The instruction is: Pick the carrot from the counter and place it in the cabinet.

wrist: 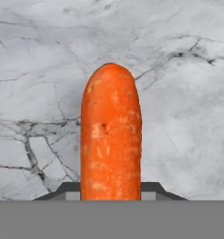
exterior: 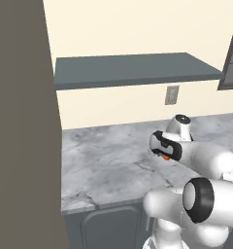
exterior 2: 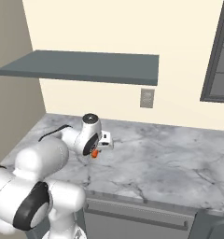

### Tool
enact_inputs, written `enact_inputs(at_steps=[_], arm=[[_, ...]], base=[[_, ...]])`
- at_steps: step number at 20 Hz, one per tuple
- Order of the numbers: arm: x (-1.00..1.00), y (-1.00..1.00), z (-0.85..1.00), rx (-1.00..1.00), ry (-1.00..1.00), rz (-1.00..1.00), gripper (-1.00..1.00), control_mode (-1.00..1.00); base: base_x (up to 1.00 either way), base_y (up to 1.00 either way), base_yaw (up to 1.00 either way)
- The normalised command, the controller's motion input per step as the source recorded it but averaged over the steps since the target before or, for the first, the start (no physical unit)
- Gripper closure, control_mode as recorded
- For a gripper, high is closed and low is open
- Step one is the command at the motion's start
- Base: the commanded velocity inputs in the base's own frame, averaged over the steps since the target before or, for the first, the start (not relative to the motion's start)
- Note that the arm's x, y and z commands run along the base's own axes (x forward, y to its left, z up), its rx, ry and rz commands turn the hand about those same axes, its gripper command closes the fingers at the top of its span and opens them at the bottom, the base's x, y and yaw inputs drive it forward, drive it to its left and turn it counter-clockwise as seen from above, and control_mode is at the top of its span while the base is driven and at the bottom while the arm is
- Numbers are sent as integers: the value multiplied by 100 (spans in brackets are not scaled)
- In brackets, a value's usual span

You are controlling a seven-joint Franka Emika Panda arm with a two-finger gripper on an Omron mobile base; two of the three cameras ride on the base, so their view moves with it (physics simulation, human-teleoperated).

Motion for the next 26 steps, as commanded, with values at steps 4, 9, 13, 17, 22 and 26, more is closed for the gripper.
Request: enact_inputs(at_steps=[4,9,13,17,22,26], arm=[[-48,-1,97,0,7,4,100,-100],[-96,-1,72,0,1,0,100,-100],[-93,-10,86,0,-3,0,100,-100],[-52,-13,100,0,-10,0,100,-100],[-28,-3,100,-3,-12,-1,100,-100],[-8,-4,100,-2,-10,-2,100,-100]], base=[[0,0,0],[0,0,0],[0,0,0],[0,0,0],[0,0,0],[0,0,0]])
